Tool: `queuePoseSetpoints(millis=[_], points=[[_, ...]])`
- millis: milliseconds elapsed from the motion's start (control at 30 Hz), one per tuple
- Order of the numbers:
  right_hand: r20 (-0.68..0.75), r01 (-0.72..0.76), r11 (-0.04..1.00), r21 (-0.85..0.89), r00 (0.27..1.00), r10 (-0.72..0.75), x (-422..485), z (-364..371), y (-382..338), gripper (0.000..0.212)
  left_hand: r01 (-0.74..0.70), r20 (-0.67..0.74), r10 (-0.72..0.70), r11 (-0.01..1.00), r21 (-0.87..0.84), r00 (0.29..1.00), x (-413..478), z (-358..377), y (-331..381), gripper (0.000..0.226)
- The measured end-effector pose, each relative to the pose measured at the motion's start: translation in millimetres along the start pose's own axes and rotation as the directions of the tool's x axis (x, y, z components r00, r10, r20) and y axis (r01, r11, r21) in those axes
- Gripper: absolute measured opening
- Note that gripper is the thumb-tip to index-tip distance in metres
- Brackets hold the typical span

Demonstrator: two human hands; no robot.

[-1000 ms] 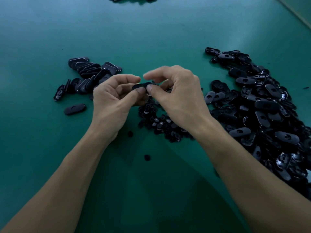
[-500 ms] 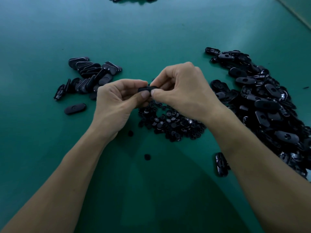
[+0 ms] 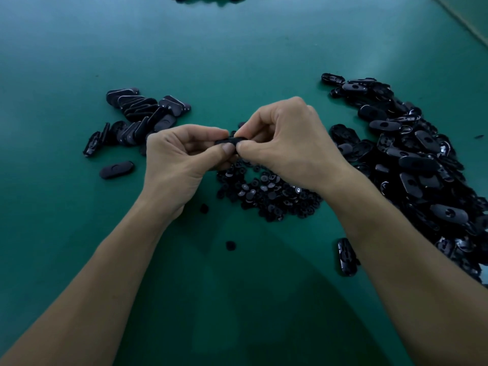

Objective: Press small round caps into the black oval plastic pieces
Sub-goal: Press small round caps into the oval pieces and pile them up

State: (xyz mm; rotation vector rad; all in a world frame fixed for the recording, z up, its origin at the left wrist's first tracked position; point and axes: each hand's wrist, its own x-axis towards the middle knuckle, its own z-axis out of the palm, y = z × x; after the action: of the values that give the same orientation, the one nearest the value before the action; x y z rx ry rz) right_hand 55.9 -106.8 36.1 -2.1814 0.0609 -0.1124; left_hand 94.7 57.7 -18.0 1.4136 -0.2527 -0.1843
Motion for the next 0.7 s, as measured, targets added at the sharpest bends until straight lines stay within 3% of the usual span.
queuePoseSetpoints(millis=[300, 433, 567, 700], points=[[0.005, -0.036, 0.999, 0.009, 0.999, 0.036, -1.4, -2.5, 5.0, 0.011, -0.078, -0.008, 0.079, 0.99, 0.118, 0.997, -0.8, 0.5, 0.2, 0.017], [-0.109, -0.121, 0.972, -0.2, 0.989, 0.1, 1.3, -7.4, 16.6, 0.023, -0.158, -0.138, 0.209, 0.938, 0.309, 0.968, 1.8, -7.4, -2.4, 0.017], [-0.233, -0.293, 0.762, -0.577, 0.954, 0.191, 5.3, -23.1, 33.5, 0.04, -0.172, -0.262, 0.326, 0.862, 0.476, 0.908, 11.0, -23.1, -0.5, 0.007], [-0.282, -0.461, 0.602, -0.652, 0.884, 0.372, 7.4, -30.0, 44.4, 0.044, -0.12, -0.297, 0.38, 0.768, 0.629, 0.876, 14.0, -30.3, 2.1, 0.008]])
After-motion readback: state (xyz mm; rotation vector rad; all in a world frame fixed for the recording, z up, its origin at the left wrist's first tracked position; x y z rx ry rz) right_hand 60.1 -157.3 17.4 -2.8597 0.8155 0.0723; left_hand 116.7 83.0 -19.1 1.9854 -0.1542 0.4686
